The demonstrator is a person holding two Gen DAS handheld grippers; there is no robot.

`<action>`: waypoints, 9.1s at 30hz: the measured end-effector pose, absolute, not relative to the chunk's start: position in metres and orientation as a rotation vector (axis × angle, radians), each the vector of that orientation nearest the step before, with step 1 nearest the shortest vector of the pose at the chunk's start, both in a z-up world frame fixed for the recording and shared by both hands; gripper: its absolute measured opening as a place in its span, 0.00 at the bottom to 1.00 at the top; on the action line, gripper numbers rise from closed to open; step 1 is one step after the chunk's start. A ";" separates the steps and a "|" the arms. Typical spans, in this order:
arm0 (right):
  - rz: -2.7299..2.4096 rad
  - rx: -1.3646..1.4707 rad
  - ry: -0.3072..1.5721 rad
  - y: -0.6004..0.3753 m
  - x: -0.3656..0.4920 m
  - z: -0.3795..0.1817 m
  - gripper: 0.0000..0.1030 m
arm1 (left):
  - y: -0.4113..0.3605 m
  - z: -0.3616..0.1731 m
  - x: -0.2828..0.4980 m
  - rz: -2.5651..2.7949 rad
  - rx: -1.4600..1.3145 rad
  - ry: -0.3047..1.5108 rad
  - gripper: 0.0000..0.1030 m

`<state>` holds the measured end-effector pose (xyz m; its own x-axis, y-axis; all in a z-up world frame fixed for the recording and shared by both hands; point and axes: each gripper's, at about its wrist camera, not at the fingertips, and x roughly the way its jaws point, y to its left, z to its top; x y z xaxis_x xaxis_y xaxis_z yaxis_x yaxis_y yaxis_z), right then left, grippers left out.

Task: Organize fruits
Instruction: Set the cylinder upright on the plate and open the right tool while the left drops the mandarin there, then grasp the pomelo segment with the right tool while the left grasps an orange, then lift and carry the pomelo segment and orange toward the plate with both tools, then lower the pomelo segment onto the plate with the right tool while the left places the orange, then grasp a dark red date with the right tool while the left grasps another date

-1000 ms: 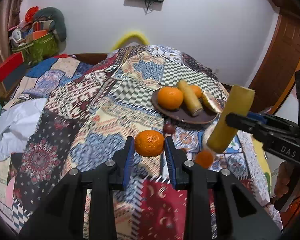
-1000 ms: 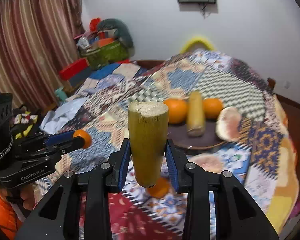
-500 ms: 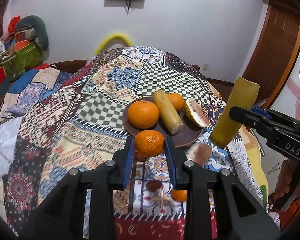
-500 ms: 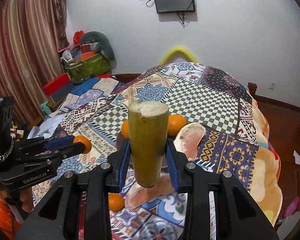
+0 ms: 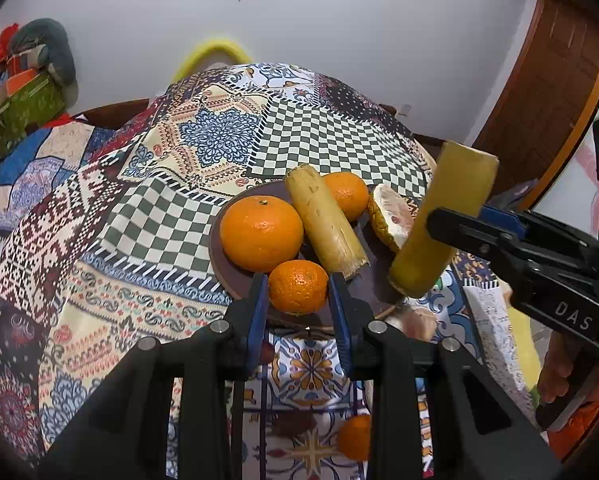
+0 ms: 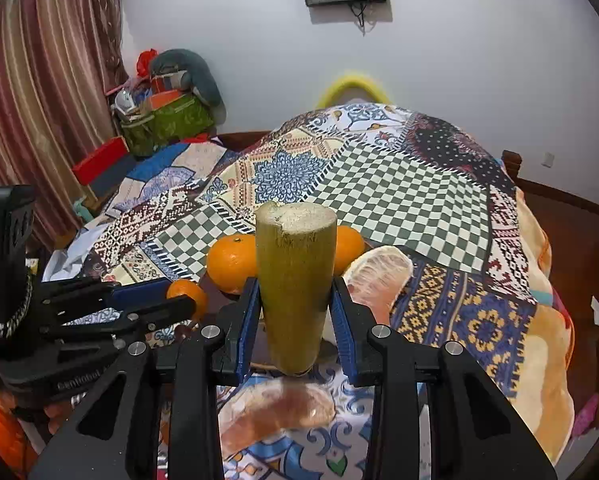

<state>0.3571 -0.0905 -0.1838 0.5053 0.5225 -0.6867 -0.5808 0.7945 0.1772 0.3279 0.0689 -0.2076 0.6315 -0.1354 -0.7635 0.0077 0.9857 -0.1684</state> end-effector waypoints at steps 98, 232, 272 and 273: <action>0.589 -0.153 1.012 -0.153 0.283 -0.236 0.42 | 0.037 -0.214 0.223 -0.115 -0.130 0.958 0.33; 0.710 -0.108 0.775 -0.077 0.333 -0.166 0.42 | 0.092 -0.177 0.285 -0.010 -0.134 0.810 0.34; 0.832 -0.178 1.006 -0.024 0.276 -0.250 0.20 | 0.127 -0.232 0.214 0.074 -0.180 0.953 0.34; 0.830 -0.181 0.998 -0.025 0.276 -0.248 0.20 | 0.125 -0.230 0.216 0.067 -0.178 0.950 0.34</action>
